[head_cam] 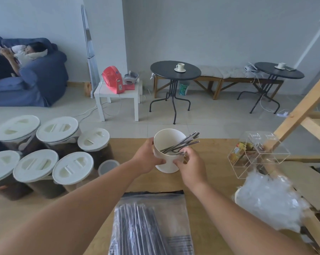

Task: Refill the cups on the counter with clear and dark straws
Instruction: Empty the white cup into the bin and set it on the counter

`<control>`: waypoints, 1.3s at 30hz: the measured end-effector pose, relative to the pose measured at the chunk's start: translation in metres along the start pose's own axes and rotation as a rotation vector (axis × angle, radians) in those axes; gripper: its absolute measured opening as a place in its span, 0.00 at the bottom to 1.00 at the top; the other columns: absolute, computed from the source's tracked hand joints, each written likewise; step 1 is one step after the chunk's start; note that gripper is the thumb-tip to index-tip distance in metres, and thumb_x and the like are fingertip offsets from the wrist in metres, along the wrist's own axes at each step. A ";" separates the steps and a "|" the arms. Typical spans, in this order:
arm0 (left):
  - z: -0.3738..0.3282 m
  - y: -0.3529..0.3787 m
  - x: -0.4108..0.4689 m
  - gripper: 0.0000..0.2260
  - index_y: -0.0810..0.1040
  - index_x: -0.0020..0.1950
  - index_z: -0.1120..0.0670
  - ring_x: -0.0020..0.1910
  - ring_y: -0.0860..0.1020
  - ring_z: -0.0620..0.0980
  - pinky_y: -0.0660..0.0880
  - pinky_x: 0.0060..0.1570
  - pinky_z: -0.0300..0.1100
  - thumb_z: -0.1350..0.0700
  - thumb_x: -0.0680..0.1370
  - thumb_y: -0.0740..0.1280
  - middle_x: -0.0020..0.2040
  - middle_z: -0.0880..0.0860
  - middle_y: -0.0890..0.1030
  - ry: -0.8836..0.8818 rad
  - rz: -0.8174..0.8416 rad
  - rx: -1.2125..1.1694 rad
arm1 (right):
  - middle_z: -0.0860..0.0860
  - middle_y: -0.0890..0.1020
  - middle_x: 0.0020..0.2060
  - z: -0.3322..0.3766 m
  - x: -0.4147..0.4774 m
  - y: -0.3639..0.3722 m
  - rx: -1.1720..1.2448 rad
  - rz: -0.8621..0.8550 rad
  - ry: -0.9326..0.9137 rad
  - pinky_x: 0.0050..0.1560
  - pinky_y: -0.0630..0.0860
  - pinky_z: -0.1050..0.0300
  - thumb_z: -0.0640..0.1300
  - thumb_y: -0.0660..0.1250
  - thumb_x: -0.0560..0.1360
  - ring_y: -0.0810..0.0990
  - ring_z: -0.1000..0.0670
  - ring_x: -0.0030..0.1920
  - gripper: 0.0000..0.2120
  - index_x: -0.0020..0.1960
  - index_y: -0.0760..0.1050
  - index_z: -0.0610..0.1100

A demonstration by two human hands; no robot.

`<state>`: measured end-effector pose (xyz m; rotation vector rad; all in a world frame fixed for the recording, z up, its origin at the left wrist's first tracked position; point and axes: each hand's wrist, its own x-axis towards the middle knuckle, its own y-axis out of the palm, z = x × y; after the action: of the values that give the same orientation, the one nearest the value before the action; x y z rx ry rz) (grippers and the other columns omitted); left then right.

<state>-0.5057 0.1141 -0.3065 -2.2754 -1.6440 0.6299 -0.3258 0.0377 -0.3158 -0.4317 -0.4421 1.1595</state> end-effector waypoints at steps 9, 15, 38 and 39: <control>-0.027 -0.018 -0.038 0.41 0.67 0.74 0.44 0.59 0.81 0.48 0.78 0.53 0.45 0.54 0.67 0.84 0.62 0.36 0.73 0.150 -0.056 0.011 | 0.54 0.83 0.55 0.030 -0.034 -0.034 0.004 -0.091 -0.138 0.53 0.79 0.52 0.42 0.80 0.75 0.81 0.50 0.55 0.13 0.56 0.80 0.51; -0.052 -0.032 -0.102 0.41 0.68 0.72 0.45 0.49 0.83 0.40 0.74 0.42 0.35 0.50 0.64 0.85 0.64 0.39 0.75 0.199 -0.016 0.087 | 0.54 0.79 0.57 0.060 -0.098 -0.068 -0.032 -0.097 -0.196 0.55 0.75 0.58 0.44 0.80 0.75 0.78 0.53 0.55 0.16 0.58 0.79 0.53; -0.043 0.141 -0.277 0.45 0.63 0.70 0.46 0.55 0.80 0.49 0.80 0.55 0.50 0.46 0.61 0.85 0.62 0.47 0.75 0.122 0.317 0.216 | 0.62 0.77 0.56 -0.051 -0.323 -0.196 0.038 -0.042 -0.003 0.56 0.85 0.48 0.46 0.81 0.74 0.81 0.57 0.54 0.15 0.49 0.78 0.62; -0.042 0.146 -0.278 0.45 0.63 0.70 0.47 0.56 0.80 0.51 0.80 0.57 0.52 0.46 0.61 0.85 0.63 0.47 0.75 0.117 0.323 0.210 | 0.61 0.78 0.56 -0.055 -0.325 -0.198 0.039 -0.047 0.003 0.57 0.85 0.47 0.46 0.82 0.74 0.82 0.56 0.53 0.15 0.49 0.78 0.61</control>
<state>-0.4377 -0.1944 -0.2829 -2.3869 -1.1099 0.6879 -0.2518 -0.3391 -0.2900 -0.3875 -0.4249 1.1204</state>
